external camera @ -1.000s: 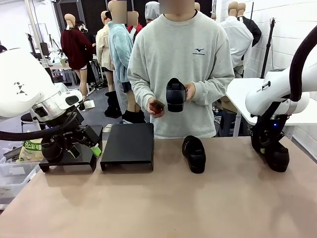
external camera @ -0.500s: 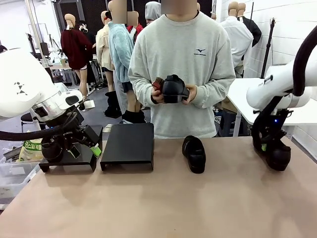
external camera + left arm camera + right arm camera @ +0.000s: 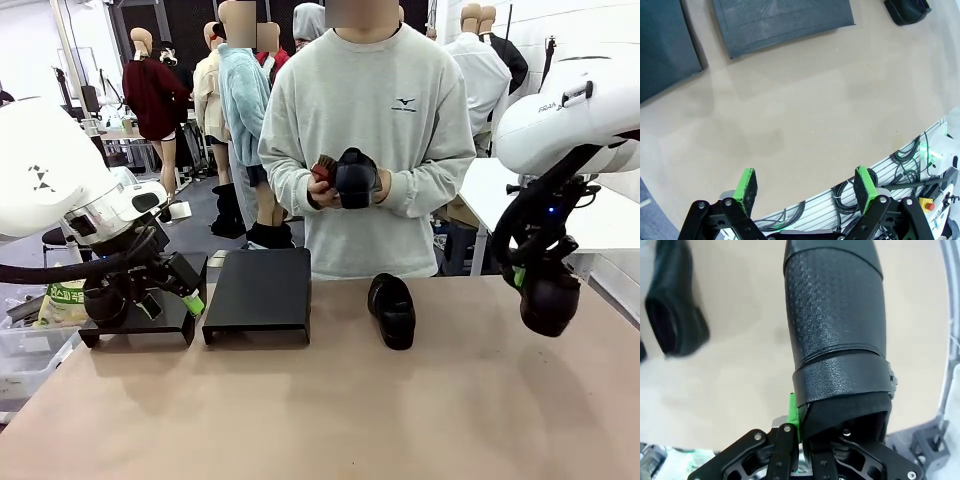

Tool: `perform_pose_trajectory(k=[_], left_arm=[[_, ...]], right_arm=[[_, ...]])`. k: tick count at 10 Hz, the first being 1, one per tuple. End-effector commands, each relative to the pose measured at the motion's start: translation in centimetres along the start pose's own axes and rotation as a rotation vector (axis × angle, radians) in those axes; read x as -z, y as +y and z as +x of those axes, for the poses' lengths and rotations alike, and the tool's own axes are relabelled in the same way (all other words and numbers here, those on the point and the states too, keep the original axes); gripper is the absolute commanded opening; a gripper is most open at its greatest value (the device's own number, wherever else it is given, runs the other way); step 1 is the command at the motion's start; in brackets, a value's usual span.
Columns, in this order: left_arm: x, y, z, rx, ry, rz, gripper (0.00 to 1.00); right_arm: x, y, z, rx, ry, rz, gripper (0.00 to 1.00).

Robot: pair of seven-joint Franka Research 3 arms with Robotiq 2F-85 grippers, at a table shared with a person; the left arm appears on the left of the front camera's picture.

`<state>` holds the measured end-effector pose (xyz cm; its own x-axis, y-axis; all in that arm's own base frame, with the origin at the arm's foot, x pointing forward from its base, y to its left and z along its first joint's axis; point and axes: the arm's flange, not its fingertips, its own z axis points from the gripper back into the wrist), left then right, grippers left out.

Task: Organize the shoes by placing them on the stand.
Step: Pick up one Shoe and place it in the middle of the table.

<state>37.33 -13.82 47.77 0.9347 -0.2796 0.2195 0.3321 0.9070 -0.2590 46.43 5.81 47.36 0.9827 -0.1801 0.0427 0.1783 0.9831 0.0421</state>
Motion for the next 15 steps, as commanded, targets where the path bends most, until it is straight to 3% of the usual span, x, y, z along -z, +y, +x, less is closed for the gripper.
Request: perform_pose_trajectory(k=[1, 2, 5, 6, 7, 8, 11, 12, 14, 15], left_arm=[[0.2, 0.2, -0.2, 0.009, -0.015, 0.000, 1.00], [0.2, 0.2, -0.2, 0.009, -0.015, 0.000, 1.00], [0.2, 0.2, -0.2, 0.009, -0.015, 0.000, 1.00], [0.2, 0.2, -0.2, 0.009, -0.015, 0.000, 1.00], [0.2, 0.2, -0.2, 0.009, -0.015, 0.000, 1.00], [0.2, 0.2, -0.2, 0.009, -0.015, 0.000, 1.00], [0.2, 0.2, -0.2, 0.009, -0.015, 0.000, 1.00], [0.2, 0.2, -0.2, 0.009, -0.015, 0.000, 1.00], [0.2, 0.2, -0.2, 0.009, -0.015, 0.000, 1.00], [0.2, 0.2, -0.2, 0.009, -0.015, 0.000, 1.00]], right_arm=[[0.6, 0.2, -2.5, 0.059, 0.079, -0.050, 0.00], [0.0, 0.0, 0.0, 0.000, 0.000, 0.000, 0.00], [0.0, 0.0, 0.0, 0.000, 0.000, 0.000, 0.00], [0.4, 0.1, -1.1, 0.012, 0.024, -0.014, 0.00], [0.2, 2.8, -2.0, 0.016, 0.104, -0.002, 0.00], [-0.2, 5.1, -3.7, 0.053, 0.128, -0.066, 0.00], [-1.9, 9.6, -11.0, 0.120, 0.109, -0.087, 0.00], [-1.8, 10.5, -12.5, 0.094, 0.198, 0.004, 0.00], [-0.3, 14.4, -15.0, -0.029, 0.218, -0.011, 0.00], [0.5, 16.6, -16.0, -0.082, 0.184, -0.034, 0.00]])
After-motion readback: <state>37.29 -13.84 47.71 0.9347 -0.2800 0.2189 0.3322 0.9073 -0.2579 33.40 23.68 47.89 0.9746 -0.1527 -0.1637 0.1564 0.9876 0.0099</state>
